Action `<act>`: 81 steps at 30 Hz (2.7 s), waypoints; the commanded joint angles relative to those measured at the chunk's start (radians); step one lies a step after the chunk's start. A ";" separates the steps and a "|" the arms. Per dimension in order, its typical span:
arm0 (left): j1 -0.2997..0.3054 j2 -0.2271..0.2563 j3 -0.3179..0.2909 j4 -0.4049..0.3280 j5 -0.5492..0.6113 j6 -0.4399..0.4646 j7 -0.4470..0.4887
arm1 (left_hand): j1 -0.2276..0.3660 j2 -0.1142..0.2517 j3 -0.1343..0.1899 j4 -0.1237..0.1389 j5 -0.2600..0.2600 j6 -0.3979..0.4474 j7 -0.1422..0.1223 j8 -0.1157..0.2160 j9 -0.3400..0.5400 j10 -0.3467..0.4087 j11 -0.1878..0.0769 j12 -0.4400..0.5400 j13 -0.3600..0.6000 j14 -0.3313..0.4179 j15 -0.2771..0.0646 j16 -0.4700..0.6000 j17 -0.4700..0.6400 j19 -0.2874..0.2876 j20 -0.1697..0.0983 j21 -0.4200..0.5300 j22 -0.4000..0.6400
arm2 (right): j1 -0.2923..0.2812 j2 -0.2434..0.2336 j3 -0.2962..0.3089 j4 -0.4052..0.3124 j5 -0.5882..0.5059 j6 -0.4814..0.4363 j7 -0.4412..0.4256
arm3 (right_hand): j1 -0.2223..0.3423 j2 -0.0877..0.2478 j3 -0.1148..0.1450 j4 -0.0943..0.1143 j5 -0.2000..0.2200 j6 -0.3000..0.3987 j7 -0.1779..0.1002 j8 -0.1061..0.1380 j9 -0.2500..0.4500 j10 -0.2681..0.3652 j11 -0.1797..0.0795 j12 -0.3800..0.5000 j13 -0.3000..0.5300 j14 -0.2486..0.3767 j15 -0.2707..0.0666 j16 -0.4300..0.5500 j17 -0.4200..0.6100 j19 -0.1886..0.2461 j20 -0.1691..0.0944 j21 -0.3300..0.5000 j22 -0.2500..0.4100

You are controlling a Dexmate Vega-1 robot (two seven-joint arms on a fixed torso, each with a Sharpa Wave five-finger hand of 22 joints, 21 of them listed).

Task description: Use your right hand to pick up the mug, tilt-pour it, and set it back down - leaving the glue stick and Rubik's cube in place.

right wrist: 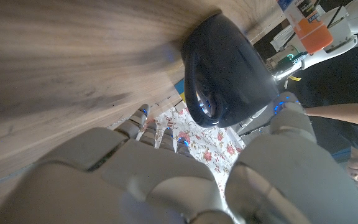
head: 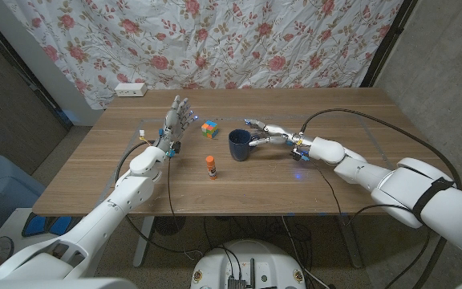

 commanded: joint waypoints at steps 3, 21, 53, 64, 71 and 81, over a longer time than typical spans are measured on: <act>0.000 -0.001 0.000 0.001 0.000 0.000 0.000 | -0.003 0.118 0.006 0.001 0.004 -0.002 -0.007 0.006 0.003 -0.004 -0.006 0.004 0.005 0.005 -0.001 0.005 0.005 0.009 0.000 0.006 0.004 | 0.004 0.007 -0.044 0.017 -0.007 0.018 -0.049 | 0.017 0.000 -0.008 0.002 0.010 -0.121 -0.005 0.008 0.002 0.008 0.000 0.009 0.004 0.009 0.000 0.005 0.000 0.016 -0.001 0.005 0.002; 0.000 0.000 0.000 0.001 0.000 0.000 0.000 | -0.003 0.119 0.006 0.001 0.005 -0.002 -0.007 0.006 0.003 -0.003 -0.005 0.004 0.005 0.004 0.000 0.005 0.005 0.009 -0.001 0.006 0.004 | 0.015 0.020 -0.085 0.020 -0.023 0.023 -0.089 | 0.034 -0.001 -0.018 0.006 0.024 -0.079 -0.004 0.027 0.005 0.041 -0.009 0.018 0.008 0.036 -0.016 0.012 0.000 0.036 -0.007 0.004 0.002; 0.000 -0.001 0.000 0.001 0.000 0.000 -0.001 | -0.003 0.118 0.006 0.001 0.005 -0.002 -0.007 0.007 0.003 -0.003 -0.005 0.004 0.005 0.005 0.000 0.005 0.005 0.009 -0.001 0.006 0.003 | 0.016 0.028 -0.135 0.021 -0.060 0.040 -0.218 | 0.171 -0.007 -0.045 0.000 0.086 0.045 -0.055 0.097 0.018 0.208 -0.066 0.059 0.026 0.197 -0.104 0.055 0.002 0.180 -0.053 0.012 0.000; 0.000 0.000 0.000 0.001 0.000 0.000 0.000 | -0.003 0.118 0.006 0.001 0.005 0.000 -0.007 0.007 0.003 -0.004 -0.006 0.004 0.005 0.005 -0.001 0.005 0.005 0.009 -0.001 0.006 0.003 | 0.019 0.029 -0.152 0.023 -0.072 0.042 -0.254 | 0.220 -0.005 -0.071 0.006 0.108 0.123 -0.064 0.141 0.023 0.285 -0.086 0.077 0.034 0.271 -0.138 0.073 0.006 0.242 -0.077 0.010 0.000; 0.000 -0.001 0.000 0.001 0.000 0.000 -0.001 | -0.003 0.118 0.006 0.001 0.005 -0.001 -0.008 0.007 0.003 -0.004 -0.006 0.004 0.005 0.005 0.000 0.005 0.005 0.009 0.000 0.006 0.003 | 0.022 0.030 -0.166 0.023 -0.079 0.046 -0.274 | 0.246 0.002 -0.084 0.012 0.120 0.179 -0.064 0.174 0.026 0.338 -0.108 0.090 0.040 0.324 -0.164 0.091 0.011 0.273 -0.090 0.007 0.000; 0.000 -0.001 0.000 0.002 0.000 -0.001 0.000 | -0.003 0.118 0.006 0.001 0.005 -0.001 -0.007 0.007 0.003 -0.003 -0.003 0.004 0.005 0.005 -0.001 0.005 0.005 0.009 0.000 0.006 0.003 | 0.025 0.033 -0.177 0.023 -0.076 0.047 -0.276 | 0.279 0.005 -0.097 0.012 0.132 0.225 -0.077 0.204 0.029 0.398 -0.124 0.104 0.046 0.373 -0.190 0.104 0.014 0.313 -0.086 0.008 0.001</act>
